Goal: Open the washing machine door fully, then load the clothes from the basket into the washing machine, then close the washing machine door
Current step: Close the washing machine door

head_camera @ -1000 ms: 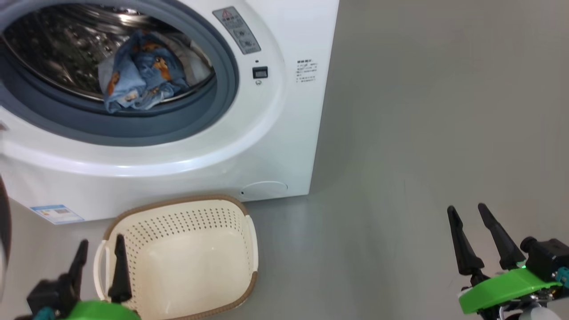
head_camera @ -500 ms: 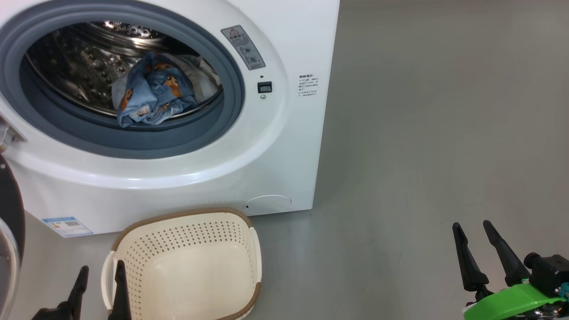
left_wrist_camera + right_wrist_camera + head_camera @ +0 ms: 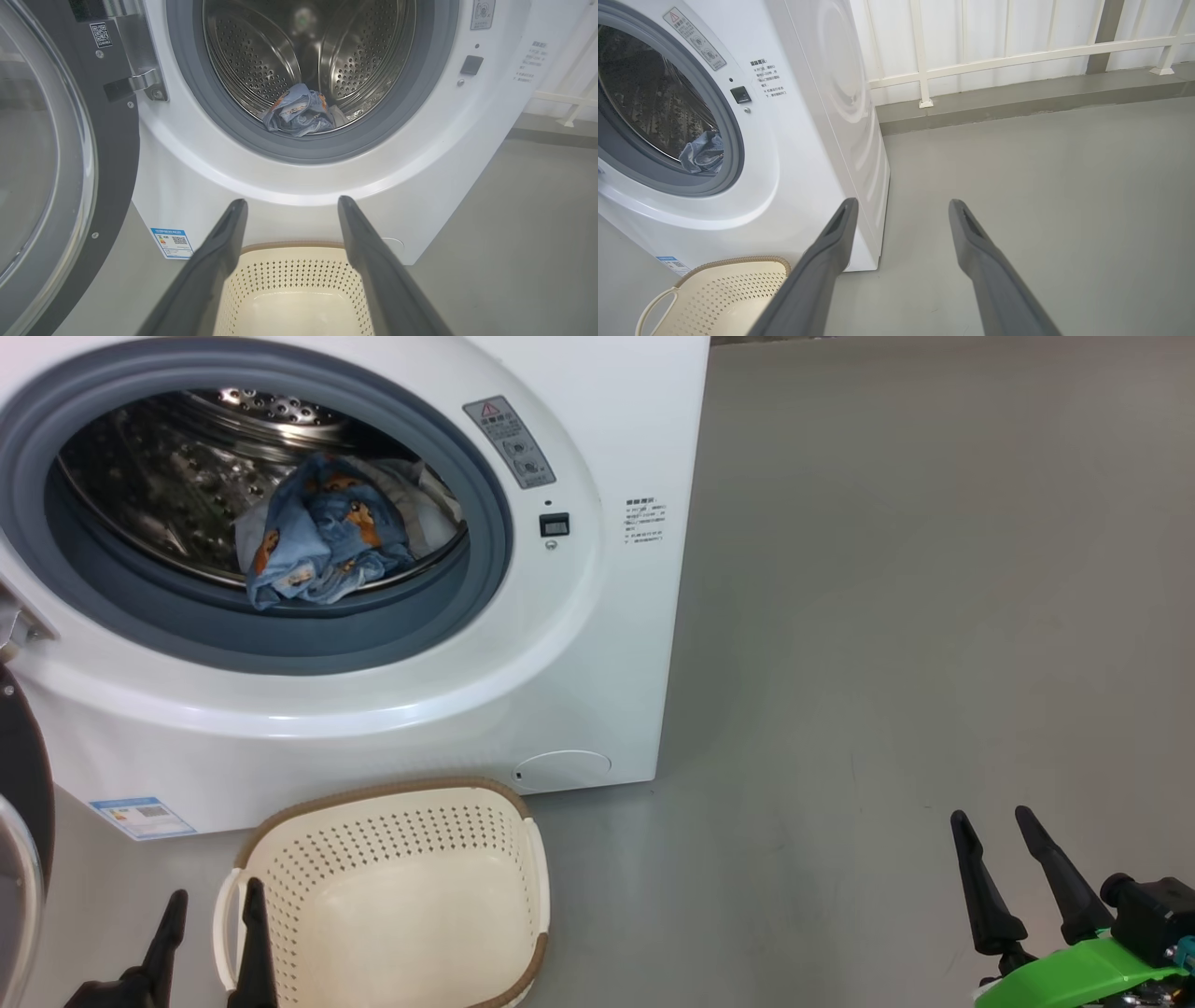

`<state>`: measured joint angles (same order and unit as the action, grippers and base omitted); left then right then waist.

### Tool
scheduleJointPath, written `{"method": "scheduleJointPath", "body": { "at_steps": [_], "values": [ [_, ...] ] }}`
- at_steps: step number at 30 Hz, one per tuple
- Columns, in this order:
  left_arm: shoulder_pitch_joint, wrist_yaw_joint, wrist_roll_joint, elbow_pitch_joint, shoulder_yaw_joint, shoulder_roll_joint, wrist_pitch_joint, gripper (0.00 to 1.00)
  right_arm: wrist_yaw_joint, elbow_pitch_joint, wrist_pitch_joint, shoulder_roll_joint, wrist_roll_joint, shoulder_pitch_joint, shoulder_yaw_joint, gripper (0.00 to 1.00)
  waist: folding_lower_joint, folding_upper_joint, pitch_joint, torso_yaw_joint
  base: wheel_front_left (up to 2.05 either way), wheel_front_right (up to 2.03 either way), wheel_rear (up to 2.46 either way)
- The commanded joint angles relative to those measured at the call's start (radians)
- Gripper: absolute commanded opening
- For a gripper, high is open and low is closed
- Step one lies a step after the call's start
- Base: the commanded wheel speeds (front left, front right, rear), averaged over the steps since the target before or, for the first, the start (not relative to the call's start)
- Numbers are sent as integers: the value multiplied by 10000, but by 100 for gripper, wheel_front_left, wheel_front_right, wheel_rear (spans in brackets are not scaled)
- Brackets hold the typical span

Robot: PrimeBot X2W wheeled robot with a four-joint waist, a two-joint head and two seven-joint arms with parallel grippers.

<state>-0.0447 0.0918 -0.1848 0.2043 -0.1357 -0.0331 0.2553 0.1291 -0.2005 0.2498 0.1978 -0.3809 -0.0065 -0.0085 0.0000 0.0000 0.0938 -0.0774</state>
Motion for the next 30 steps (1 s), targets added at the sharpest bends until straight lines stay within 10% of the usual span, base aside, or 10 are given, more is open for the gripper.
{"method": "scheduleJointPath", "body": {
  "at_steps": [1,30],
  "values": [
    [38,-49,-84,-293,-284,-172,65,100,16,258,120,160,43,2,193,100,0,0,-4,6,0,0,0],
    [-26,-53,-127,-484,-405,-172,65,100,16,269,120,127,44,-41,224,100,0,0,-42,65,-56,56,0]
  ]
}}
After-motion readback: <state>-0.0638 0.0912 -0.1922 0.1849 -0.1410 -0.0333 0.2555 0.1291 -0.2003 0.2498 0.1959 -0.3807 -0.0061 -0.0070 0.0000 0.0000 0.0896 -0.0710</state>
